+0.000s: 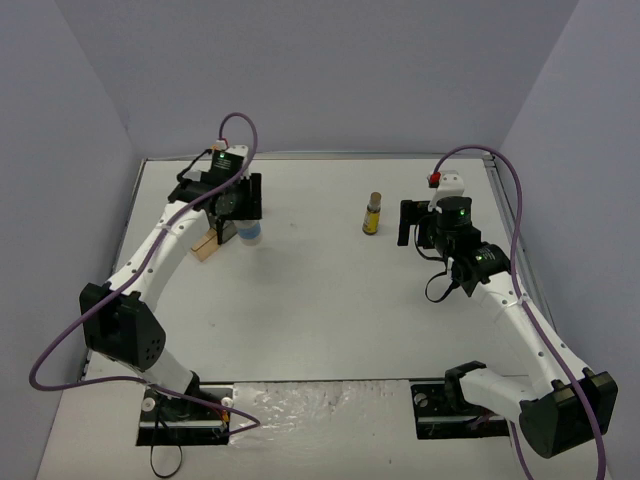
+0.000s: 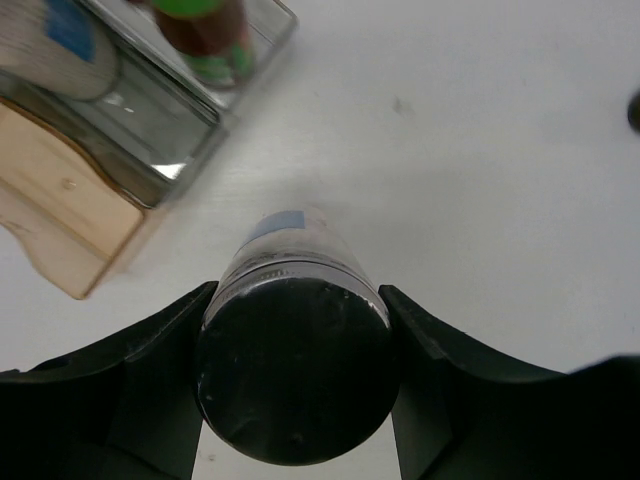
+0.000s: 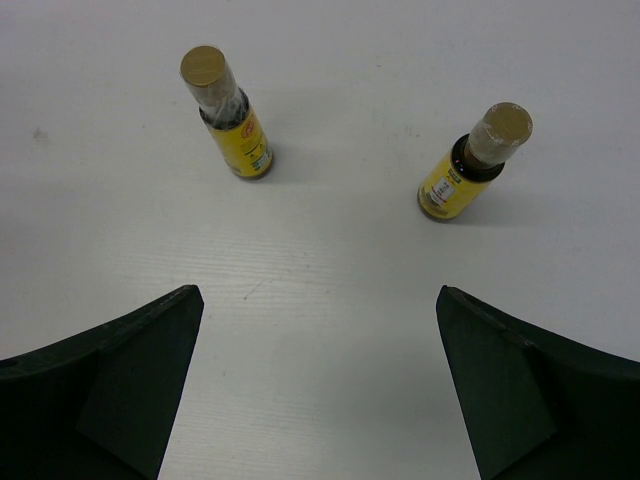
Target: Organize the condiment bottles
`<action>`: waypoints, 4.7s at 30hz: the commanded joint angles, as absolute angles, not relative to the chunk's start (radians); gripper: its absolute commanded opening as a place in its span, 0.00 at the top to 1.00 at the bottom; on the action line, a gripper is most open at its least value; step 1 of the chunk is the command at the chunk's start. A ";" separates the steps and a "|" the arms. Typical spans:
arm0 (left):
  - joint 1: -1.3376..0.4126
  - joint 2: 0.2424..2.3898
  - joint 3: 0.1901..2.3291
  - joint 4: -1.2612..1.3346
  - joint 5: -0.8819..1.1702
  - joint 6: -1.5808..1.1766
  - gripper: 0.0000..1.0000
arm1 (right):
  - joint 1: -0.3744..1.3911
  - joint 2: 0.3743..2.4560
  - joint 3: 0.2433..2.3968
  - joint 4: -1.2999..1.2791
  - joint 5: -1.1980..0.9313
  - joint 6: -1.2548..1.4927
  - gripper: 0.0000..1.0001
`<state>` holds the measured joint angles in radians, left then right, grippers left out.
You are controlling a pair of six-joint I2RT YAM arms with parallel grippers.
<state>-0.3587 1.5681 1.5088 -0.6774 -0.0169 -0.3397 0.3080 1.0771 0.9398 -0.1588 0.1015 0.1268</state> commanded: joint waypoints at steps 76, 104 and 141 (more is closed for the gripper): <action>-0.098 0.951 0.866 -0.472 0.187 -0.276 0.03 | 0.390 1.788 1.258 0.305 -0.154 -0.062 0.86; -0.242 0.875 0.839 -0.378 0.237 -0.274 0.03 | 0.881 1.753 1.209 0.329 -0.140 -0.044 0.32; -0.659 1.427 1.049 -0.172 -0.197 -0.485 0.55 | 0.526 0.972 0.846 0.009 0.161 0.033 0.00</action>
